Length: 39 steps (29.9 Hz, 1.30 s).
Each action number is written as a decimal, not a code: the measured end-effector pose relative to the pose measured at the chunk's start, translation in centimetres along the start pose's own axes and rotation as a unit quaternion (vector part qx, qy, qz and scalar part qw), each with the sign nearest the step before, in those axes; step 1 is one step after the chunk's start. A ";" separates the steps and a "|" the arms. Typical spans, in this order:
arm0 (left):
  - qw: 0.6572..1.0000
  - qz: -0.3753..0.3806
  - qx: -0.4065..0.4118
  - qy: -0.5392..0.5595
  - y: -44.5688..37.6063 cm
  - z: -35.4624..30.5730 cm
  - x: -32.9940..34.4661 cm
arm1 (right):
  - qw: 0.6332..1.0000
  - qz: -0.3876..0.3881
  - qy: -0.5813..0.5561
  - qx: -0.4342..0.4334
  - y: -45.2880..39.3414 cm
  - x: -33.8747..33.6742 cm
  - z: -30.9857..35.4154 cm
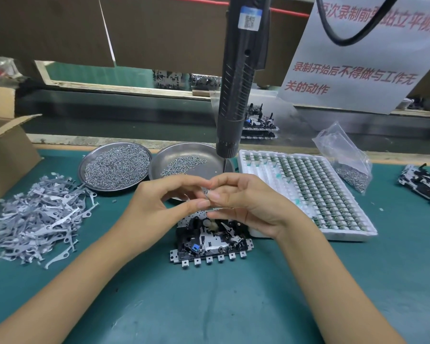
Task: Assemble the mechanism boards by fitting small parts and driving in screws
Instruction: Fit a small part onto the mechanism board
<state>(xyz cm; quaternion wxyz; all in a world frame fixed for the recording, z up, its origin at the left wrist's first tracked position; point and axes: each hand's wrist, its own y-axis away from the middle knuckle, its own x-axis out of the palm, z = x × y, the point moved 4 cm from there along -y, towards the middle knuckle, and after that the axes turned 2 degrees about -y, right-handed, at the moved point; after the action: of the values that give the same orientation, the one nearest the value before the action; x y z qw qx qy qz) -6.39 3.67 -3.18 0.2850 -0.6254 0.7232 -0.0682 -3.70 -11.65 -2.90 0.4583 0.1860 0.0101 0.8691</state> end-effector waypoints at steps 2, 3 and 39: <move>1.000 -0.004 -0.003 0.002 0.1 0.1 0.1 | 1.000 -0.009 0.006 0.001 0.0 0.0 0.0; 1.000 -0.006 -0.006 0.003 0.1 0.1 0.2 | 1.000 -0.015 0.005 0.000 0.0 -0.1 -0.1; 0.977 -0.169 -0.103 0.084 1.5 1.0 2.7 | 0.823 -0.254 0.491 -0.131 7.0 -7.7 5.4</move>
<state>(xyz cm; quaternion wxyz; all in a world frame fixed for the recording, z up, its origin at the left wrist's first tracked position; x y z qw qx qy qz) -7.36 1.76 -5.61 0.1412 -0.7569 0.6313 -0.0926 -3.48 -22.69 1.00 0.6170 -0.3367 0.1665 0.6915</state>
